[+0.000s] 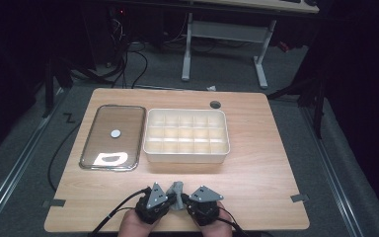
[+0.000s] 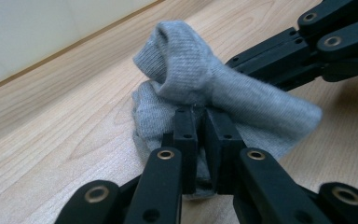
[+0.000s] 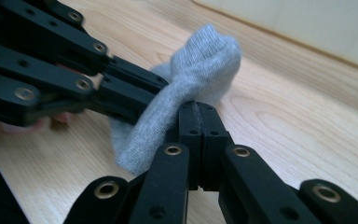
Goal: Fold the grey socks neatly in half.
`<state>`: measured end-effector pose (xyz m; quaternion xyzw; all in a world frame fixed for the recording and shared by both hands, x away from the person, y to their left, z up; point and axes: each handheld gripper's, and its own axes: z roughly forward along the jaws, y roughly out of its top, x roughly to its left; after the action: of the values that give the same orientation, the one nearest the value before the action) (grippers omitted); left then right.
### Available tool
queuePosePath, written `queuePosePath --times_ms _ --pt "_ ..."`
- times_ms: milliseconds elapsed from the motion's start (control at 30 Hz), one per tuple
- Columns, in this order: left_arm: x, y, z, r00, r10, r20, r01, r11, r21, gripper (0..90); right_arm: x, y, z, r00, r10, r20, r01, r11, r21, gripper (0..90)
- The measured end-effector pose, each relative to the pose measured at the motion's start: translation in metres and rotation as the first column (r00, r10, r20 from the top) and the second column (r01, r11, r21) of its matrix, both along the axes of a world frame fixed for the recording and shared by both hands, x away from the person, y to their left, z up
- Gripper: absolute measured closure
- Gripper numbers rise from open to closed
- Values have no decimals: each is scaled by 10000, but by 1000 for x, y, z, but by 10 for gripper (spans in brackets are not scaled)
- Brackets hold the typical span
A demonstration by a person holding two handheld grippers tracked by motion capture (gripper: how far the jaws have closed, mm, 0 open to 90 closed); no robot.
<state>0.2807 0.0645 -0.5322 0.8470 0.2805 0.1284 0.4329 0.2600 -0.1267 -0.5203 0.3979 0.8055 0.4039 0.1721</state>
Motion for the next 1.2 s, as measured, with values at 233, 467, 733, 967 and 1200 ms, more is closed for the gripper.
queuePosePath --times_ms 233,467,733,967,1200 --pt "-6 -9 0 9990 267 359 -278 9991 304 835 -1 0 1 9998 -12 176 10 9999 121 900" --pt "-4 -6 9 9995 234 232 -218 9975 -672 769 5 -15 -2 9990 -447 23 447 9988 187 900" --pt "1 30 25 9912 1210 541 -1139 9864 -1181 792 5 -19 -3 9987 -507 -6 507 9986 179 900" --pt "7 22 4 9923 1121 -529 -1122 9937 24 829 4 -19 -1 9990 -442 -10 442 9988 227 900" --pt "1 12 1 9944 831 -653 -826 9965 108 841 3 -15 1 9997 -261 28 260 9993 285 900"
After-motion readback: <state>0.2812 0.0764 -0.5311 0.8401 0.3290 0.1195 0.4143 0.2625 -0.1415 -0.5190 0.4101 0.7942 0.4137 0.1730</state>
